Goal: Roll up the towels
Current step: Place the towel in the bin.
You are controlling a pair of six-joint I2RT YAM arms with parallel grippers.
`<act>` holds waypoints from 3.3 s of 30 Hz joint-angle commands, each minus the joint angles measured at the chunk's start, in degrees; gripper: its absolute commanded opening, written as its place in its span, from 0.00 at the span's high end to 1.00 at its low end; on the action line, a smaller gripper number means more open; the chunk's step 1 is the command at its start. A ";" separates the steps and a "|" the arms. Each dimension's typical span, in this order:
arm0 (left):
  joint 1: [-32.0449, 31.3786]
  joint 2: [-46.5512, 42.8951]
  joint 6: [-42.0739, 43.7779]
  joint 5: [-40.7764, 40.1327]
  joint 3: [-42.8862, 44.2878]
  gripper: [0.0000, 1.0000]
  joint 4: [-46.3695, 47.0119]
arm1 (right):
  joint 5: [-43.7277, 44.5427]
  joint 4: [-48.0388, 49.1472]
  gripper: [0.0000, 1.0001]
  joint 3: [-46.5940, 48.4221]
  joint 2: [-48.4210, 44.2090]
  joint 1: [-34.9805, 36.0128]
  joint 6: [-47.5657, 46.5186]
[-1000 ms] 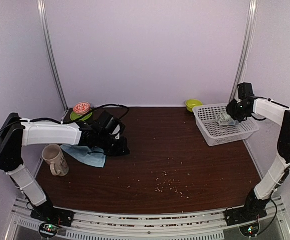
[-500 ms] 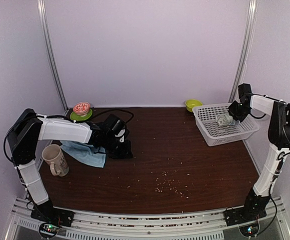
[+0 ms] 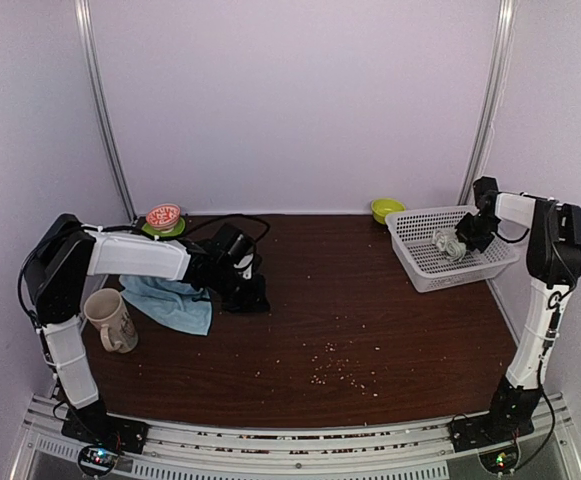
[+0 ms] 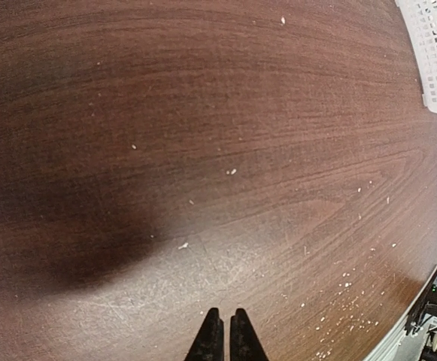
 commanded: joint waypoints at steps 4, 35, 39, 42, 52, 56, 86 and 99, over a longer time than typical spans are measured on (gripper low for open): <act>1.19 1.73 0.53 1.52 1.98 0.96 -0.07 | 2.32 -4.64 1.00 6.42 4.55 -0.74 -0.66; 2.27 3.11 -0.27 4.48 1.04 0.96 2.05 | 2.22 -13.43 0.29 13.35 8.06 -1.09 -2.45; 2.27 3.10 -0.39 4.55 1.04 0.96 2.22 | 3.11 -14.40 0.27 13.35 6.87 -1.33 -2.43; 2.27 3.15 -0.58 4.76 0.86 0.96 2.47 | 3.87 -14.19 0.27 12.64 5.72 -1.85 -2.33; 2.27 3.41 -0.55 5.16 0.73 0.96 2.79 | 4.00 -12.02 0.27 9.47 2.67 -3.67 -0.99; 2.27 3.50 -0.59 5.25 0.77 0.96 2.84 | 4.09 -10.81 0.31 8.84 2.03 -4.06 -0.17; 2.28 4.87 -0.87 5.55 1.04 0.96 2.76 | -5.53 -7.33 0.76 10.45 9.28 -6.28 7.31; 2.36 5.25 -0.43 5.67 2.17 0.96 2.31 | -3.79 -10.35 0.33 11.07 4.22 -6.19 4.17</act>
